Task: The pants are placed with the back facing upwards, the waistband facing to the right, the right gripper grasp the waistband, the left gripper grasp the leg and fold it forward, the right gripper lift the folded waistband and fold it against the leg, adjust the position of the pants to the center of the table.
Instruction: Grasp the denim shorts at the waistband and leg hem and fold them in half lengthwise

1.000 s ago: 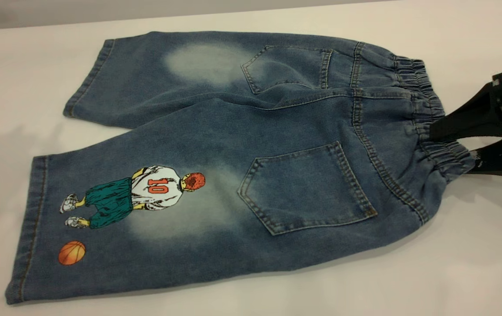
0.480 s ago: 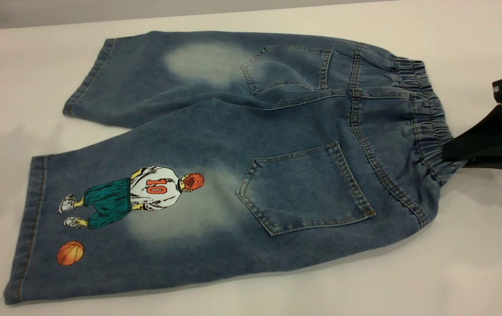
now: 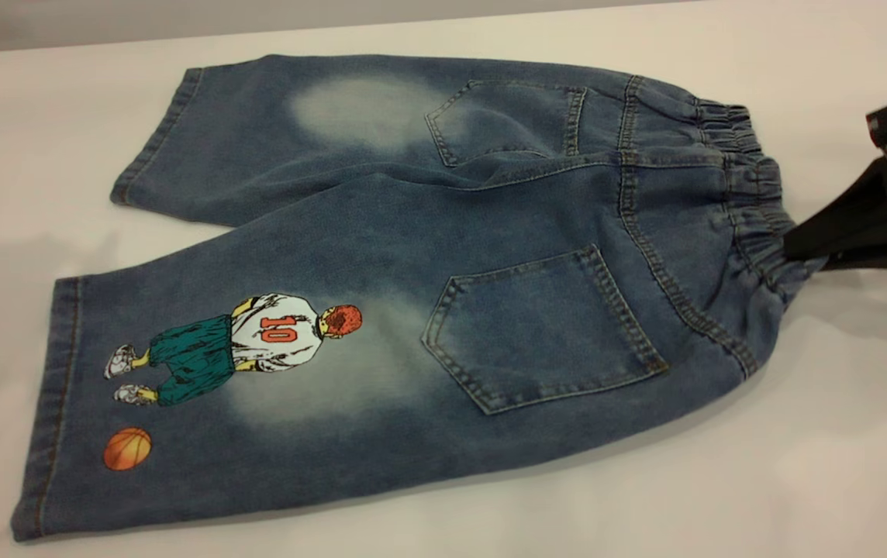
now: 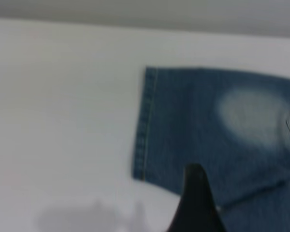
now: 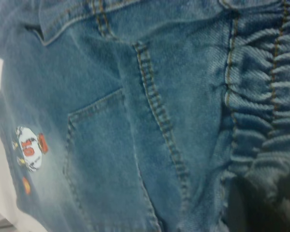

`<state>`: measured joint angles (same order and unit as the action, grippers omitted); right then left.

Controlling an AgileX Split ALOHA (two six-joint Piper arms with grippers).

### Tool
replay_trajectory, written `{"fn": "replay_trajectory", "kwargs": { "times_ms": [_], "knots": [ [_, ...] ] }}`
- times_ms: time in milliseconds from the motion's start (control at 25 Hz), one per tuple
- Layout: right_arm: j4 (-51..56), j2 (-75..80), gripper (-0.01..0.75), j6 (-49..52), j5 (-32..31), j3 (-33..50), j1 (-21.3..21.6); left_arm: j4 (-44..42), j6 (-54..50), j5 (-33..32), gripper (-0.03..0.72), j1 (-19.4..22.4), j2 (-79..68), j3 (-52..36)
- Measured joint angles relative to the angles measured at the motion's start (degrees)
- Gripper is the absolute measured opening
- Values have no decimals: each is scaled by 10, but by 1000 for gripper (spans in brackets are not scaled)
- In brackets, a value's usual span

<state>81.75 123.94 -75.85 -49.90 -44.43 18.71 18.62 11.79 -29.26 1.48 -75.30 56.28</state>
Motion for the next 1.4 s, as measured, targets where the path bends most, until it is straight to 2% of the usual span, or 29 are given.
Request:
{"fn": "replay_trajectory", "kwargs": {
  "times_ms": [360,560,1080,1400],
  "knots": [
    [-28,-15,26,45,-11,-46,0,12,0,-95,461,0,-24,-16],
    [-53,-49,26,78,-6,-56,0,12,0,-121,461,-10,-57,-46],
    [-54,-69,26,90,3,-57,-5,13,-1,-98,461,-135,-111,-125],
    [-54,-69,26,90,3,-57,-5,13,-5,-77,461,-166,-146,-180]
  ]
}}
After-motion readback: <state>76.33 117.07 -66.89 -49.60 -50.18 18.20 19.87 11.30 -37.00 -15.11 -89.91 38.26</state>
